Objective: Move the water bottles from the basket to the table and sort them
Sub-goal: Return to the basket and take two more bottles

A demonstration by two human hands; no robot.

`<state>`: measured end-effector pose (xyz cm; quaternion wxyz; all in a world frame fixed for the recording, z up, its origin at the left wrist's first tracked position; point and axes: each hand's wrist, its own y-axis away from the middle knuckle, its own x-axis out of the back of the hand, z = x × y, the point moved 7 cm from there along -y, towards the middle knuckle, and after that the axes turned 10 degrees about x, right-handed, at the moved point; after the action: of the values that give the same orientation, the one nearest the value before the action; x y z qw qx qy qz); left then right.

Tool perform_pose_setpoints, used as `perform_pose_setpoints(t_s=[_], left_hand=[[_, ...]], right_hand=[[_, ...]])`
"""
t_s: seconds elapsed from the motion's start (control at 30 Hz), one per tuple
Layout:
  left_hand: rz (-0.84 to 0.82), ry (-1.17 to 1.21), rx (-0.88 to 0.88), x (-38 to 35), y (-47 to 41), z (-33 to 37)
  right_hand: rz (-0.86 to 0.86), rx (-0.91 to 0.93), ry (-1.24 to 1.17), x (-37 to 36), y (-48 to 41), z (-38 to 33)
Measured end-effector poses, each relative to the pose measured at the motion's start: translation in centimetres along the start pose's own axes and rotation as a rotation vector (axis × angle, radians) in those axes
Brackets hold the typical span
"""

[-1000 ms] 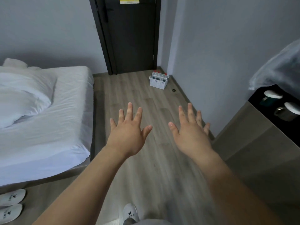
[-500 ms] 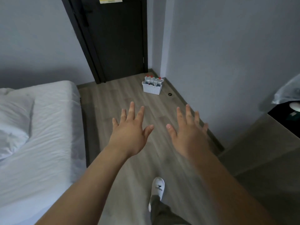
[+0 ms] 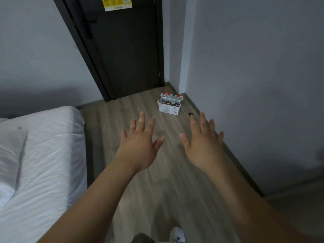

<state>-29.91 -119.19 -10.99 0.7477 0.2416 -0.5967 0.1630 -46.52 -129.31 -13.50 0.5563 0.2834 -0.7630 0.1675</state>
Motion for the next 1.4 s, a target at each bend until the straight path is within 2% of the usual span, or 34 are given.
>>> perform_pose_setpoints(t_s=[0.27, 0.73, 0.97, 1.4], left_hand=[[-0.018, 0.037, -0.022, 0.4, -13.5, -1.3], [-0.083, 0.021, -0.166, 5.2, -40.8, -3.1], [-0.099, -0.014, -0.217, 4.3, -51.8, -0.4], [-0.153, -0.066, -0.166, 6.1, -70.8, 6.7]], right_hand=[[0.010, -0.011, 0.036, -0.3, -12.7, 0.4], [0.007, -0.157, 0.044, 0.5, -36.7, -1.4], [-0.014, -0.211, 0.025, -0.1, -46.2, 2.4], [-0.056, -0.196, 0.043, 2.1, -66.8, 10.1]])
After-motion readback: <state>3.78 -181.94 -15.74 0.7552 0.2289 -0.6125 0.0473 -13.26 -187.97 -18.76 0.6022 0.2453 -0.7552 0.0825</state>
